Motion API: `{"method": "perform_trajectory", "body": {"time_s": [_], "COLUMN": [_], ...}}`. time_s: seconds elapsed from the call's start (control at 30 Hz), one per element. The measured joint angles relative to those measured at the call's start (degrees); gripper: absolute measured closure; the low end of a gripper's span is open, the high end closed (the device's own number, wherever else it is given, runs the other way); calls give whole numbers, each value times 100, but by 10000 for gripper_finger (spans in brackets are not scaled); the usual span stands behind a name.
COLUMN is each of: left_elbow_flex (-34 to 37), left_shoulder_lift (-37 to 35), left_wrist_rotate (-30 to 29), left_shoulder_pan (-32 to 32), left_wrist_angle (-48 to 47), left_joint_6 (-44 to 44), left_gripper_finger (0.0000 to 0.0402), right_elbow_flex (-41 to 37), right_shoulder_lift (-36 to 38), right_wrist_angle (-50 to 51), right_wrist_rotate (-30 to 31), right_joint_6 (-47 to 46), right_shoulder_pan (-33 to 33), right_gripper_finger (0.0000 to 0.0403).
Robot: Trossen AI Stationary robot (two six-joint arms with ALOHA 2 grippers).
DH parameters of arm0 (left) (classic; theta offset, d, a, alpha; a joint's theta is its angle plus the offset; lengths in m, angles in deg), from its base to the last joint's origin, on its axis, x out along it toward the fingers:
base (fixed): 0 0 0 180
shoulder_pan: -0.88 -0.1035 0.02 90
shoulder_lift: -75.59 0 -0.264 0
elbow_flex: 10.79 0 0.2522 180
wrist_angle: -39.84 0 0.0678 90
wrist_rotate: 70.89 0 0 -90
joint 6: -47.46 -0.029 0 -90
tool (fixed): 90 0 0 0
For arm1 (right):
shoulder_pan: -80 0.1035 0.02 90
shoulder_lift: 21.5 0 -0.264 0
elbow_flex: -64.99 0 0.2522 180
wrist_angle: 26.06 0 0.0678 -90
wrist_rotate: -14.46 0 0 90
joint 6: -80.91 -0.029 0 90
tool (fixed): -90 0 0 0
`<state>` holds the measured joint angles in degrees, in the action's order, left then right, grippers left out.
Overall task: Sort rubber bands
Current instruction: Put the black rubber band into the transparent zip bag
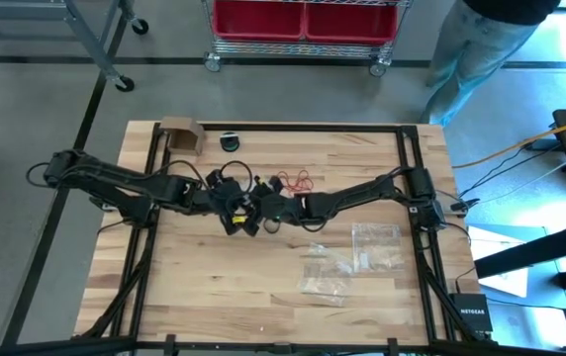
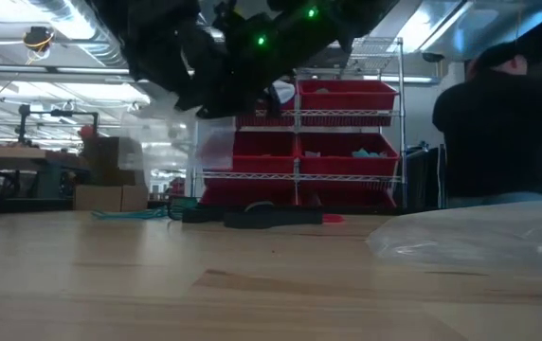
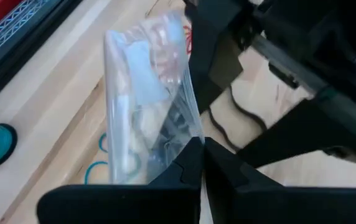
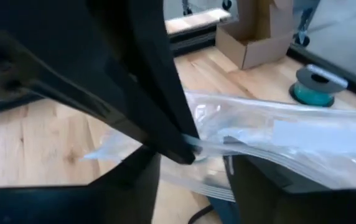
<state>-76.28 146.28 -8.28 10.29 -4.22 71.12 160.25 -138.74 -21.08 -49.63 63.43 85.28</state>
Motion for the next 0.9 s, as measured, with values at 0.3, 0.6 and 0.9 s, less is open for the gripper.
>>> {"method": "perform_trajectory", "body": {"time_s": [0.3, 0.6, 0.9], "left_elbow_flex": [9, -35, 58], "left_shoulder_lift": [-144, -371, -377], "left_wrist_rotate": [-23, -47, -358], "left_shoulder_pan": [35, 38, 41], "left_wrist_angle": [209, 206, -168], "left_joint_6": [35, 39, 179], "left_gripper_finger": [400, 400, 400], "right_elbow_flex": [-2, 17, 14], "right_shoulder_lift": [22, -209, -190], "right_wrist_angle": [-265, 52, 211], "right_wrist_rotate": [15, -120, -255], "right_joint_6": [1202, 1000, 729], "right_shoulder_pan": [-39, -42, 33], "right_gripper_finger": [208, 237, 249]}}
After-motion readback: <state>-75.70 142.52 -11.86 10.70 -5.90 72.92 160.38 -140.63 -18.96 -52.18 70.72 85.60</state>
